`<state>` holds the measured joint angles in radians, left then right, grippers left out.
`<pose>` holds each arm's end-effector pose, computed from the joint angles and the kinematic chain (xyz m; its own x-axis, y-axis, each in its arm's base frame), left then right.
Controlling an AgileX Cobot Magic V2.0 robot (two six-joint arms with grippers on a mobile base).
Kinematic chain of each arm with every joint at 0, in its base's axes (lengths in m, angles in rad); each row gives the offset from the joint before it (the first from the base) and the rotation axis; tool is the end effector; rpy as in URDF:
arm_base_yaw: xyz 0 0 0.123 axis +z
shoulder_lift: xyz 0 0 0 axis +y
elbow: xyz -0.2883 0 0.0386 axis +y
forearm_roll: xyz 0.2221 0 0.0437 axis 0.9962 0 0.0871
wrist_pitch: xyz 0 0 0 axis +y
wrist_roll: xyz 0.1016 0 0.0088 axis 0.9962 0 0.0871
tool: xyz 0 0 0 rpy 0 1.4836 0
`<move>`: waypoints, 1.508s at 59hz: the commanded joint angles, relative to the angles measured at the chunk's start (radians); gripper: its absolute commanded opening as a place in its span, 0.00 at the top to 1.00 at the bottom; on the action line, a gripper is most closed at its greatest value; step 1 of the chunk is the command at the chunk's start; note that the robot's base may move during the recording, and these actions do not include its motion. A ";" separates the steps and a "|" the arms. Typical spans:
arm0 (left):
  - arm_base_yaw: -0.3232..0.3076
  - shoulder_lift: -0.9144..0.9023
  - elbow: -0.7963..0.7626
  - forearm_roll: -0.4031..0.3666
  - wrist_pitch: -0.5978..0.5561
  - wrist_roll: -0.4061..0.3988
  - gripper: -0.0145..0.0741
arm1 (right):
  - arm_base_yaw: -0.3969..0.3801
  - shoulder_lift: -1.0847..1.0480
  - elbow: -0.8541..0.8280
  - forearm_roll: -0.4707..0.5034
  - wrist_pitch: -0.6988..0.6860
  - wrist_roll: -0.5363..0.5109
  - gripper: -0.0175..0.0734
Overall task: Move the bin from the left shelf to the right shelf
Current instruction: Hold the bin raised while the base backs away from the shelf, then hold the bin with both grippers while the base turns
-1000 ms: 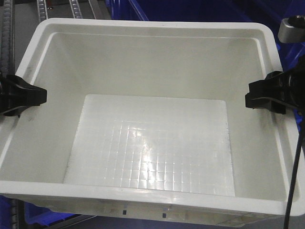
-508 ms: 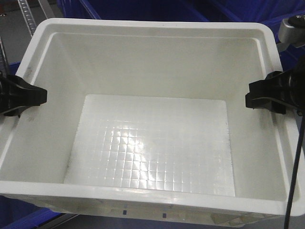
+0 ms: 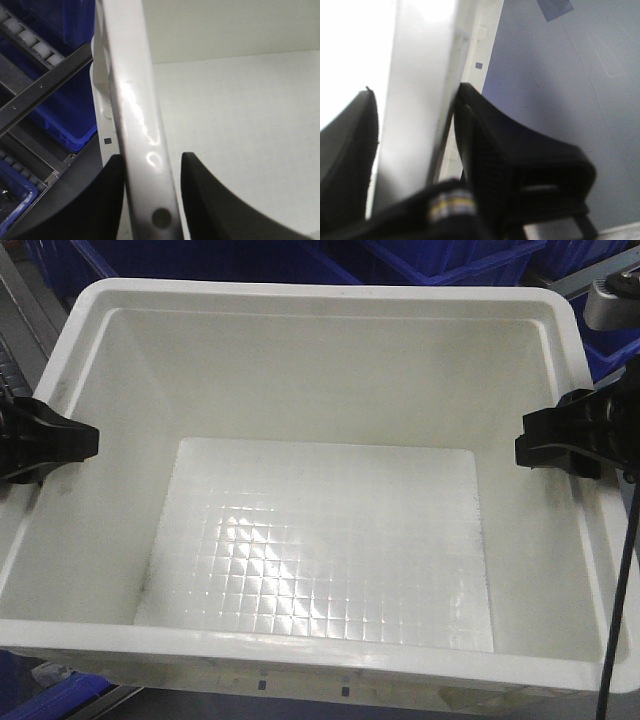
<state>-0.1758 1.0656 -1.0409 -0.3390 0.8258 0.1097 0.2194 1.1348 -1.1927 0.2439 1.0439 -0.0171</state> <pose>0.1834 -0.0579 0.3659 -0.6978 0.0012 -0.7163 0.2634 0.9304 -0.2550 0.1862 0.0633 0.3798 -0.7880 -0.0683 -0.6118 -0.2588 0.9385 0.2285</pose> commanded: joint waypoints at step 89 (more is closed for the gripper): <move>-0.004 -0.025 -0.038 -0.060 -0.083 0.038 0.84 | 0.000 -0.035 -0.046 0.029 -0.109 -0.078 0.81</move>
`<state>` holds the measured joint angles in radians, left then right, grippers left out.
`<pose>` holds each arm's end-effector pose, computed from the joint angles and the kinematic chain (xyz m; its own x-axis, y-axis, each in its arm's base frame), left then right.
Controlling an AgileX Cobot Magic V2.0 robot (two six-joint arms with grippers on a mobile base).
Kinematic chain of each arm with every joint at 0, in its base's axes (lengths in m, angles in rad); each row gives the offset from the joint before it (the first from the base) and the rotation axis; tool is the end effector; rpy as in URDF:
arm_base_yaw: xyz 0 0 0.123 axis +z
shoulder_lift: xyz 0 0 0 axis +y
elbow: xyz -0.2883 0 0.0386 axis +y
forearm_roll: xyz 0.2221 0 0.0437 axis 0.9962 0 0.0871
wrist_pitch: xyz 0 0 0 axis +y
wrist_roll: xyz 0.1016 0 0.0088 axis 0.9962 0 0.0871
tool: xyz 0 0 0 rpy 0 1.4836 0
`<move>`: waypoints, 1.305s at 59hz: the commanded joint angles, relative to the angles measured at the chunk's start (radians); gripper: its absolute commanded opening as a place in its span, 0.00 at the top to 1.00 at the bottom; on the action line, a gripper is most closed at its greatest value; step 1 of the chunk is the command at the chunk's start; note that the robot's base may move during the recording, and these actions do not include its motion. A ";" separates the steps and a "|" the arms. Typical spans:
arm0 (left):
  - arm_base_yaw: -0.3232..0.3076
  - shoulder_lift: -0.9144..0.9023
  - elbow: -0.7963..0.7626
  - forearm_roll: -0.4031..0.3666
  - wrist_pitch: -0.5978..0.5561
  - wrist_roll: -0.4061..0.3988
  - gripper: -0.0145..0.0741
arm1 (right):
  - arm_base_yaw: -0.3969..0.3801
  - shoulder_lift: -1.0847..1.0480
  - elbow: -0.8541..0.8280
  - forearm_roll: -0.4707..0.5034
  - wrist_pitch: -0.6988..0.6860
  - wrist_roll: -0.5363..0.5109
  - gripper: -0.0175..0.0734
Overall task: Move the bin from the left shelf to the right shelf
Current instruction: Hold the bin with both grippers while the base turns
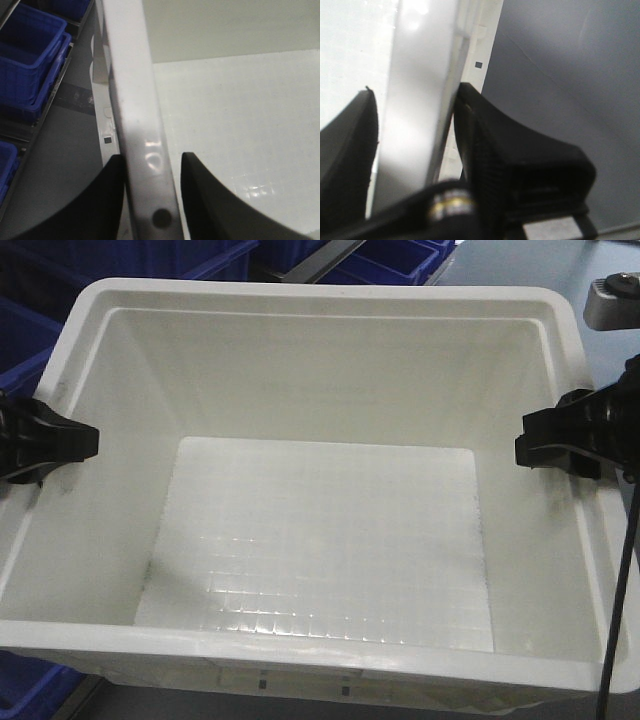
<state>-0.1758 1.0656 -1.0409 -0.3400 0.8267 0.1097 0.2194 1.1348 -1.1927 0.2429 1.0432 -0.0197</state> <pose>0.1833 -0.0580 0.3658 -0.6985 0.0009 -0.7156 0.2635 0.9301 -0.2560 0.1862 0.0633 0.3799 -0.7869 -0.0710 -0.6130 -0.2608 0.9386 0.2260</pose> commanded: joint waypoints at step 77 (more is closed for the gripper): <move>-0.004 -0.025 -0.038 -0.059 -0.084 0.038 0.84 | 0.000 -0.035 -0.046 0.031 -0.108 -0.076 0.81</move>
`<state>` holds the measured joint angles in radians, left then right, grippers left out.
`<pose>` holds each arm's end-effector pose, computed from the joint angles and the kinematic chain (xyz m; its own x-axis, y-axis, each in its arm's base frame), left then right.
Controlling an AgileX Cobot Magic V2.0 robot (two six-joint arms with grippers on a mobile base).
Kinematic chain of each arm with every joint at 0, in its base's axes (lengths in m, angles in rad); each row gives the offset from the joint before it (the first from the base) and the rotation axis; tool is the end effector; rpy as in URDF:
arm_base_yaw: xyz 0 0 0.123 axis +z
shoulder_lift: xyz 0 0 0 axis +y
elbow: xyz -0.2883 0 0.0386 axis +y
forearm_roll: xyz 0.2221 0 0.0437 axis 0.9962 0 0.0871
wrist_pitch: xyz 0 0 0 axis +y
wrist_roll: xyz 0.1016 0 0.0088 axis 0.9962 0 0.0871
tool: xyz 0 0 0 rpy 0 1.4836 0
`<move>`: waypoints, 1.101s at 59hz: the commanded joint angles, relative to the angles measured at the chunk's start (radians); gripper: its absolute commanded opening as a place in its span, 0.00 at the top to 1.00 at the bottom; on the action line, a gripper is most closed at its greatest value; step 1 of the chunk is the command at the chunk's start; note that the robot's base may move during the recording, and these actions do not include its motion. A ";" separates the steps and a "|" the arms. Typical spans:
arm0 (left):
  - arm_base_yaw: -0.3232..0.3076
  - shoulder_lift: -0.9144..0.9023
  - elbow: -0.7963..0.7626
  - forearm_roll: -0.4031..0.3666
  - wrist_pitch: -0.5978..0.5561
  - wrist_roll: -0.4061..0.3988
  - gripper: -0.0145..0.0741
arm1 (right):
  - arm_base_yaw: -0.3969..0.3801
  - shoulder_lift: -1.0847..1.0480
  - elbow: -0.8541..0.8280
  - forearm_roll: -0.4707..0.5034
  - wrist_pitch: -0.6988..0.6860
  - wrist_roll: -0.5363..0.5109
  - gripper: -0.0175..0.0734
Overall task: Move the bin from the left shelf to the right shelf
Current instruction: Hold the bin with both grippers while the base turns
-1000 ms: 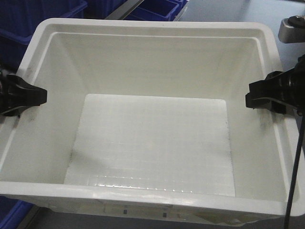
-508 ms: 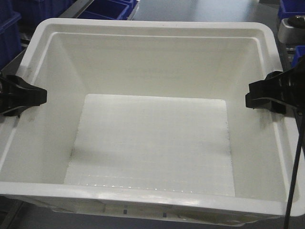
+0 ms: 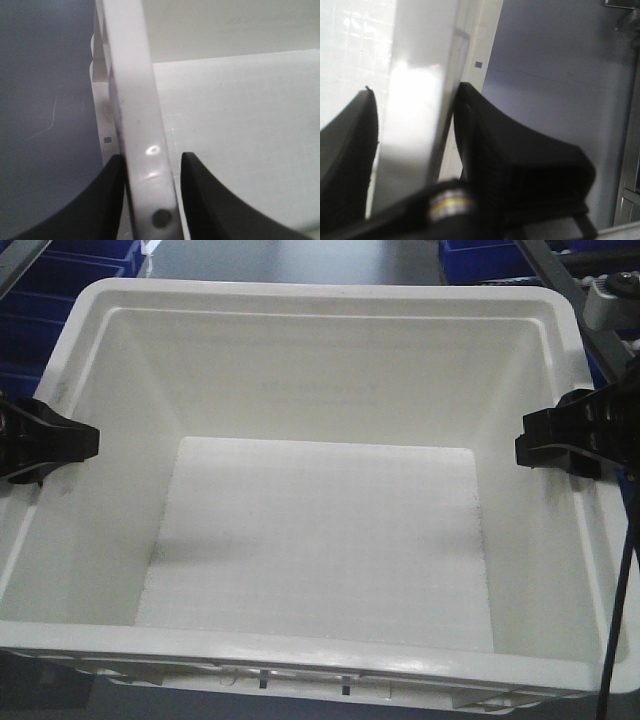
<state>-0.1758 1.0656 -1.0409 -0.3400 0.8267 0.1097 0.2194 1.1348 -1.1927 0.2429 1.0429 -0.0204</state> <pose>0.1833 -0.0580 0.3658 -0.6985 0.0009 -0.7156 0.2635 0.9301 -0.2560 0.1863 0.0633 0.3799 -0.7865 -0.0716 -0.6134 -0.2613 0.9385 0.2255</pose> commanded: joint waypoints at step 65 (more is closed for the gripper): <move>-0.004 -0.025 -0.038 -0.059 -0.084 0.038 0.84 | 0.000 -0.035 -0.046 0.033 -0.108 -0.075 0.81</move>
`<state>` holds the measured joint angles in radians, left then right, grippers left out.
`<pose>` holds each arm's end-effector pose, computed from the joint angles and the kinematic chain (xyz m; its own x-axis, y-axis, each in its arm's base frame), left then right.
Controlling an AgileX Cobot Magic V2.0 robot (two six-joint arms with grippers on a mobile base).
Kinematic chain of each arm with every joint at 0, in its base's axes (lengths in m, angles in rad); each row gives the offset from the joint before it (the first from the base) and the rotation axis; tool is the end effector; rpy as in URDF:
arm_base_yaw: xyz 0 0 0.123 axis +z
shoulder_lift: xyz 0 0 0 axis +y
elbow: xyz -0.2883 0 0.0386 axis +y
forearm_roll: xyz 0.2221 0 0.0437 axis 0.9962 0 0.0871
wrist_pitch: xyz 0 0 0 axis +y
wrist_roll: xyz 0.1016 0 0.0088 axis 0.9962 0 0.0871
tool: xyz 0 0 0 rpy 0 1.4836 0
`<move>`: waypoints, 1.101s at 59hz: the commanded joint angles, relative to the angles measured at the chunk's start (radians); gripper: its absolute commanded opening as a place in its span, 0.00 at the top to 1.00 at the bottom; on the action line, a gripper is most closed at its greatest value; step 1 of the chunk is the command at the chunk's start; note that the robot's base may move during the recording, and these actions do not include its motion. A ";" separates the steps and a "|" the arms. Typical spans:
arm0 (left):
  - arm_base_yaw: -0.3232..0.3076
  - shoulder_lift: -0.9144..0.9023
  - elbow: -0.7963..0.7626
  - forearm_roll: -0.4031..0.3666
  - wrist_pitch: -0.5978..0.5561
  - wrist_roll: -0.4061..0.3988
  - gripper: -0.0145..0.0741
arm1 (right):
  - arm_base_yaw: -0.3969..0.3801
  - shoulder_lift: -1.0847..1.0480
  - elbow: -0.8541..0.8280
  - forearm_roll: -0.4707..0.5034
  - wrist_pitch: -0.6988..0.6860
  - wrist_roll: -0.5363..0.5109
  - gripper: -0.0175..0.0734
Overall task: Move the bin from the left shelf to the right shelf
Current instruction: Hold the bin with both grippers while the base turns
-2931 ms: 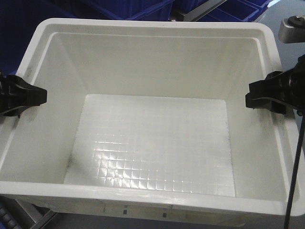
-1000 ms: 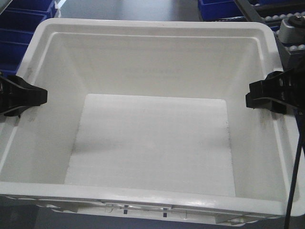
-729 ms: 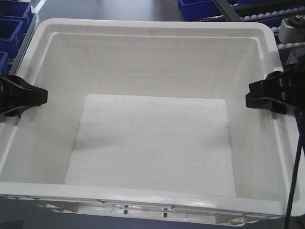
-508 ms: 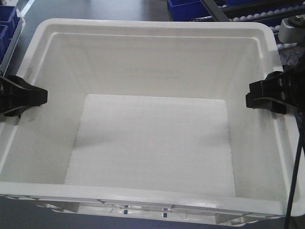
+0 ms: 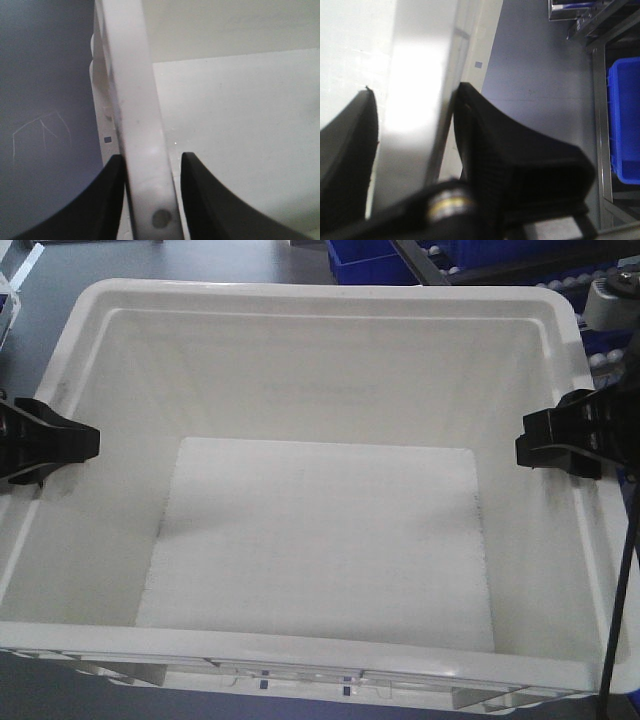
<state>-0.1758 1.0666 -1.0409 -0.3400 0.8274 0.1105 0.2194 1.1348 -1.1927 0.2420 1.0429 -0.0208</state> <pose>0.1835 -0.0580 0.3656 -0.6995 0.0020 -0.7146 0.2638 0.9301 -0.2556 0.1863 0.0632 0.3799 -0.7863 -0.0724 -0.6136 -0.2615 0.9387 0.2244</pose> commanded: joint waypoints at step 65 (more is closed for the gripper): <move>-0.004 -0.026 -0.038 -0.059 -0.085 0.037 0.84 | 0.000 -0.035 -0.046 0.033 -0.108 -0.075 0.81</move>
<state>-0.1758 1.0666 -1.0409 -0.3407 0.8297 0.1105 0.2194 1.1348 -1.1927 0.2410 1.0429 -0.0216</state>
